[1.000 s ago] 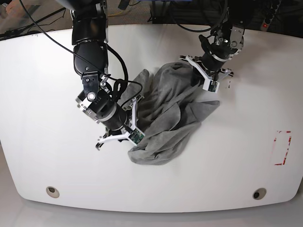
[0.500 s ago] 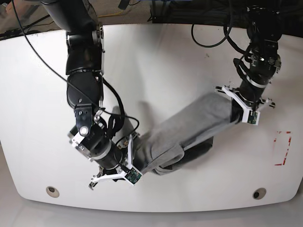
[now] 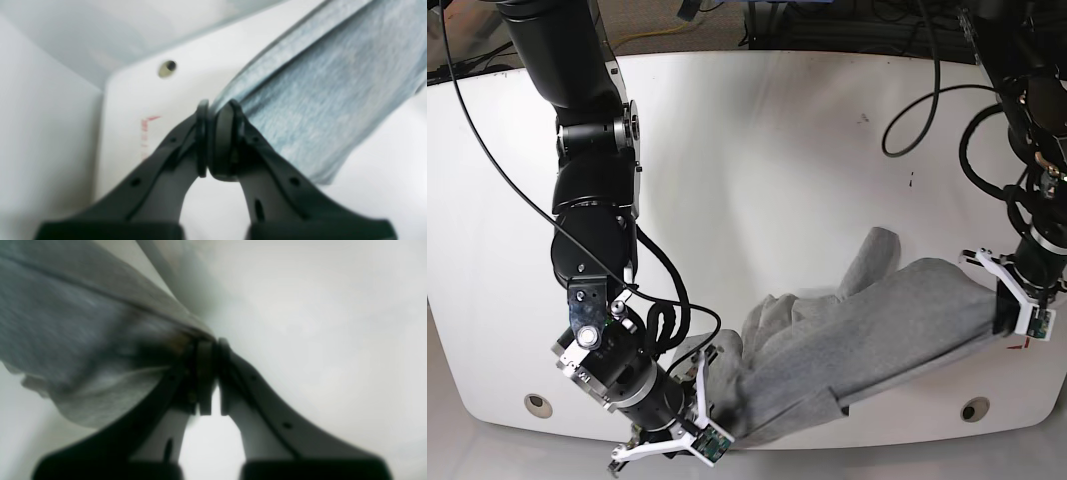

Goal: Fold the T-shirt properly
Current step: 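Lift and pull the shirt apart with both grippers to spread it, then release with the right gripper and regrasp another shirt edge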

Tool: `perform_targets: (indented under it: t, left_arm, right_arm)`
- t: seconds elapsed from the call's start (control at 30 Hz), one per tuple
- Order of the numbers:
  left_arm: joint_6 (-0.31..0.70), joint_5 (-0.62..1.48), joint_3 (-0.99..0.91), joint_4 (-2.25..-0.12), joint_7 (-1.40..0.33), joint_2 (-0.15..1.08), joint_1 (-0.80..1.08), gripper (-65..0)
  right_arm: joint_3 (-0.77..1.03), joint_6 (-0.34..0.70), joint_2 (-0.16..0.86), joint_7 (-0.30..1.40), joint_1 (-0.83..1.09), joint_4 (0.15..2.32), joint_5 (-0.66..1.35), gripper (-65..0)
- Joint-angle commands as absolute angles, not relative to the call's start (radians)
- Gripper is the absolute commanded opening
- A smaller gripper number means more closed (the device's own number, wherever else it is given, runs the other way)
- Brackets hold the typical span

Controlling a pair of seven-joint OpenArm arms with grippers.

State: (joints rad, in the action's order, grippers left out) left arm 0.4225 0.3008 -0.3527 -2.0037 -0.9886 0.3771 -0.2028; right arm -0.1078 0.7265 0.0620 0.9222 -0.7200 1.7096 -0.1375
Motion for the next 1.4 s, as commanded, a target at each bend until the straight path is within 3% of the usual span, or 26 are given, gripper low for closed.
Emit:
perform_targets:
  t: [0.0,0.13,0.3,0.7,0.97,1.1,1.37]
  left_arm:
    - [0.466,0.252,-0.369,-2.014,-1.059,0.397,-0.246,-64.0]
    - [0.567,0.252,-0.363,-2.014,-1.145,0.392,-0.252,-63.7]
    - [0.624,0.248,-0.302,-2.012,-1.199,0.364,-0.188,-63.9]
    - [0.631,0.251,-0.297,-2.009,-1.17,0.363,0.177,-63.9]
    - [0.628,0.245,-0.311,-2.008,-1.075,0.366,0.346,-63.9]
    - [0.63,0.248,-0.38,-2.006,-1.073,0.364,0.372,-63.9]
    - [0.631,0.246,-0.433,-2.005,-1.073,0.364,0.378,-63.9]
  right_arm:
    - [-0.081,0.698,0.077,0.949,-0.753,1.767,-0.179,-65.0]
    - [-0.05,0.698,0.073,0.951,-0.673,1.819,-0.177,-65.0]
    - [0.002,0.698,0.073,0.955,-0.51,1.863,-0.173,-65.0]
    - [0.122,0.698,0.012,0.894,-0.18,1.88,-0.171,-65.0]
    - [0.124,0.698,-0.002,0.878,-0.151,1.778,-0.17,-64.4]
    - [0.124,0.698,-0.027,0.878,-0.206,1.656,-0.17,-56.0]
    - [0.13,0.698,-0.102,0.878,-0.361,1.385,-0.168,-29.2]
